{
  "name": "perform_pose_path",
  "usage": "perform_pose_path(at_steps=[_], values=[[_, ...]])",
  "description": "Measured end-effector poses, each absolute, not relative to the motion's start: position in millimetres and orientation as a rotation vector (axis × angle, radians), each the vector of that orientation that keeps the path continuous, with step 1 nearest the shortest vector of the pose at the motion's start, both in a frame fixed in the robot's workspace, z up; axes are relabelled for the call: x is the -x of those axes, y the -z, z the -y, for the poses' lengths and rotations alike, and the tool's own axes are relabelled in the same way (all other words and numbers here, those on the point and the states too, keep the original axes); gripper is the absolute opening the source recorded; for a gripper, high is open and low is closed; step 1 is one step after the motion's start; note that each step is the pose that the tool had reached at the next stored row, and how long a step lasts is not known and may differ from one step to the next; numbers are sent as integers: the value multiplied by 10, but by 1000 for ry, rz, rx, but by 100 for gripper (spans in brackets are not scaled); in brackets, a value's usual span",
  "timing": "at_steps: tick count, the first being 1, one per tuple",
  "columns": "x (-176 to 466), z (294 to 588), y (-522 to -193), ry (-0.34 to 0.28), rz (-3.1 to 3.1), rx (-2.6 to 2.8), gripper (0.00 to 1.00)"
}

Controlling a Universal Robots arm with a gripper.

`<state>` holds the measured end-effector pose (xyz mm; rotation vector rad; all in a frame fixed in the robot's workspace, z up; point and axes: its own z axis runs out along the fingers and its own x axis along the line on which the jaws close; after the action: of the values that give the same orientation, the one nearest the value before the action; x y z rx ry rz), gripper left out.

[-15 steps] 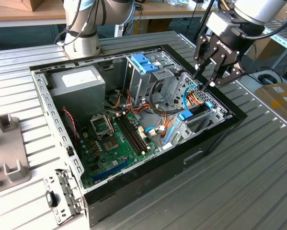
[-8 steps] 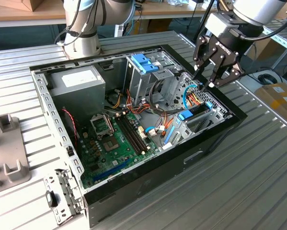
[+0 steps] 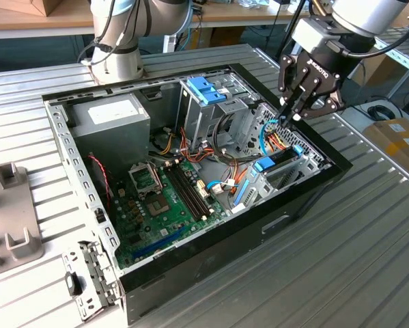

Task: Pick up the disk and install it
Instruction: 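Insert the second disk wire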

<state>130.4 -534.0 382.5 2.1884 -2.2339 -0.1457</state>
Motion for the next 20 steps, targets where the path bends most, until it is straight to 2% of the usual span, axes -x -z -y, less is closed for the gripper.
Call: perform_pose_path(at_steps=[2, 3, 4, 20], values=[[-1302, 5340, -3825, 146, 2234, -2188, 27], [-1302, 5340, -3825, 146, 2234, -2188, 22], [-1301, 5340, -3826, 146, 2234, -2188, 22], [-1292, 5340, -3825, 146, 2234, -2188, 23]])
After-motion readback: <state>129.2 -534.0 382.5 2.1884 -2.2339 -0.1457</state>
